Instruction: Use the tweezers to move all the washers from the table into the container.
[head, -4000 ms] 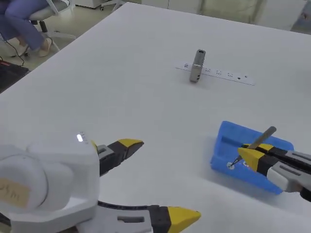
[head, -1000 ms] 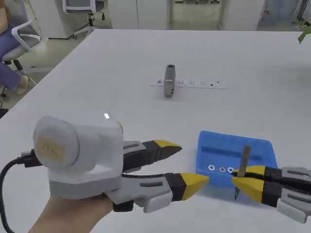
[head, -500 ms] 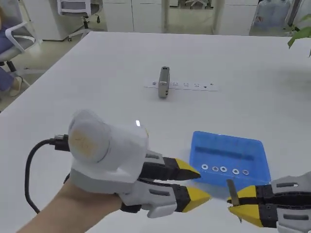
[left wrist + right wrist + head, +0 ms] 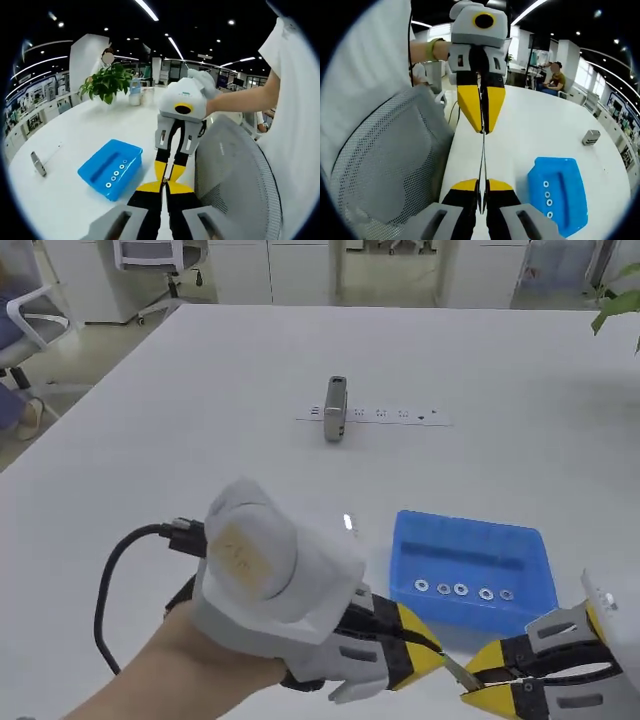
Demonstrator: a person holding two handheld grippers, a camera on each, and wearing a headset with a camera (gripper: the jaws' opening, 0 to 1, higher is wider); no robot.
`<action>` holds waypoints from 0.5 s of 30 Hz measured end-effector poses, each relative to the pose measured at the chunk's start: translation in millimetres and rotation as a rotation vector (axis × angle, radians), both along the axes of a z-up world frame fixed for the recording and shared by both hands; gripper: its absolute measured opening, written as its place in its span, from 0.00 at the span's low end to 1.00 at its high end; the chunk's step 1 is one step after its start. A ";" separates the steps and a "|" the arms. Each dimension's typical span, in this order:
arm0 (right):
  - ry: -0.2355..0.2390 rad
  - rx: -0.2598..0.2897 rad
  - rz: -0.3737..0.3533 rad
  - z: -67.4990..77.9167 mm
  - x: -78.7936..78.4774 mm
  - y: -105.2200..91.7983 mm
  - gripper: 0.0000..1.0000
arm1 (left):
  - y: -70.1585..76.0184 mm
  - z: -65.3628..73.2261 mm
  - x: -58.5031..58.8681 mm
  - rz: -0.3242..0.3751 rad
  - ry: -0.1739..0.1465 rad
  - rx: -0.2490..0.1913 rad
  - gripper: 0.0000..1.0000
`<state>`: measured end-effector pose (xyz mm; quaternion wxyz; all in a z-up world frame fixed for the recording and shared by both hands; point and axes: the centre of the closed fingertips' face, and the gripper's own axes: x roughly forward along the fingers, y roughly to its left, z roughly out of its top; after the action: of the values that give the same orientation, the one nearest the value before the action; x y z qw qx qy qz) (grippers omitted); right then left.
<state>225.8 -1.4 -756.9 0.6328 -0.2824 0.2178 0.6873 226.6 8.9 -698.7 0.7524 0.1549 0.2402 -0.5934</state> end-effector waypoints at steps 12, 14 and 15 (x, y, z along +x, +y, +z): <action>0.011 -0.087 -0.080 -26.9 4.4 -6.2 0.13 | 9.6 -31.6 0.0 -0.032 -0.015 0.165 0.00; 0.006 -0.087 -0.103 -27.4 3.1 -8.0 0.20 | 9.6 -32.1 -0.3 -0.034 -0.030 0.160 0.00; 0.011 -0.077 -0.116 -26.7 2.3 -8.9 0.22 | 11.6 -33.1 -0.3 -0.028 -0.016 0.160 0.00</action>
<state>228.1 -10.3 -783.6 0.6588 -0.2898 0.2637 0.6422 226.3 20.6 -731.8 0.7312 0.2226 0.2789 -0.5814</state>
